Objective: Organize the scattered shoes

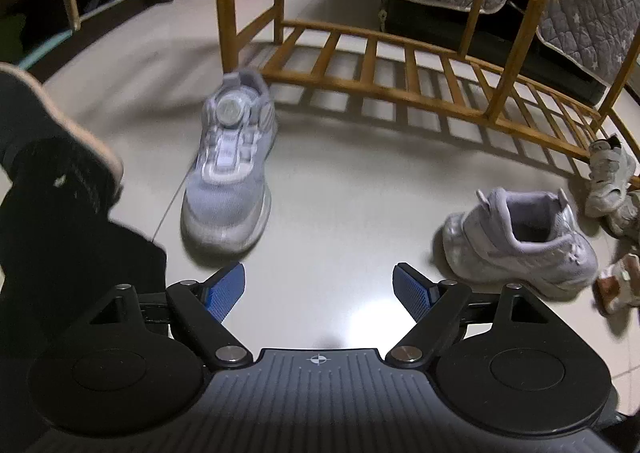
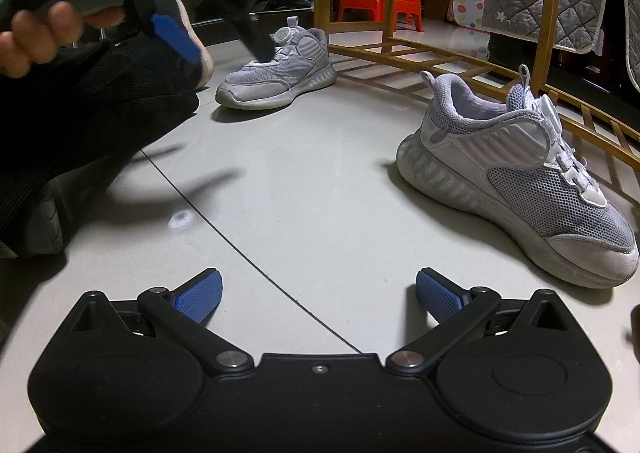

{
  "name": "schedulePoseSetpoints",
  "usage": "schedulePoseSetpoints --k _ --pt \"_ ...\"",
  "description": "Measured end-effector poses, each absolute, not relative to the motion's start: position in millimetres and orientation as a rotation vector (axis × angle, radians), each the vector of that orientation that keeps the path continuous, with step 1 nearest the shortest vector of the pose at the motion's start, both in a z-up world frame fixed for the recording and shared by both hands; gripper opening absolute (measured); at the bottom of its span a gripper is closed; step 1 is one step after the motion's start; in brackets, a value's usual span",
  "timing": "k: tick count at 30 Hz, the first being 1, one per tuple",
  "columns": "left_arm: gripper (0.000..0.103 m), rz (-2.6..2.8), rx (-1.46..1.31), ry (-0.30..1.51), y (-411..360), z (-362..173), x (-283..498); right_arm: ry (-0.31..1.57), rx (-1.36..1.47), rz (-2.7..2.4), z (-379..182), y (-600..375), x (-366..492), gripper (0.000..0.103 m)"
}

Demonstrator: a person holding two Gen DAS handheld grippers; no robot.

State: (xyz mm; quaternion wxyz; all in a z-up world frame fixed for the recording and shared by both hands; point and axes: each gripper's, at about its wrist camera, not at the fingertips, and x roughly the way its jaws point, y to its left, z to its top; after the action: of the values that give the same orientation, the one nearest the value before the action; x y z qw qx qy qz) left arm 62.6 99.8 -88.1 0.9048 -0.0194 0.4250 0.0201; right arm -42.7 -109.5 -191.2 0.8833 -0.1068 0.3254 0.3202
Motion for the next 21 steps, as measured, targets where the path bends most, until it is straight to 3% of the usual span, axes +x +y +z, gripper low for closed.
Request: schedulePoseSetpoints --k 21 --pt "0.085 -0.021 -0.067 0.843 87 -109 65 0.727 -0.253 0.651 -186 -108 -37 0.103"
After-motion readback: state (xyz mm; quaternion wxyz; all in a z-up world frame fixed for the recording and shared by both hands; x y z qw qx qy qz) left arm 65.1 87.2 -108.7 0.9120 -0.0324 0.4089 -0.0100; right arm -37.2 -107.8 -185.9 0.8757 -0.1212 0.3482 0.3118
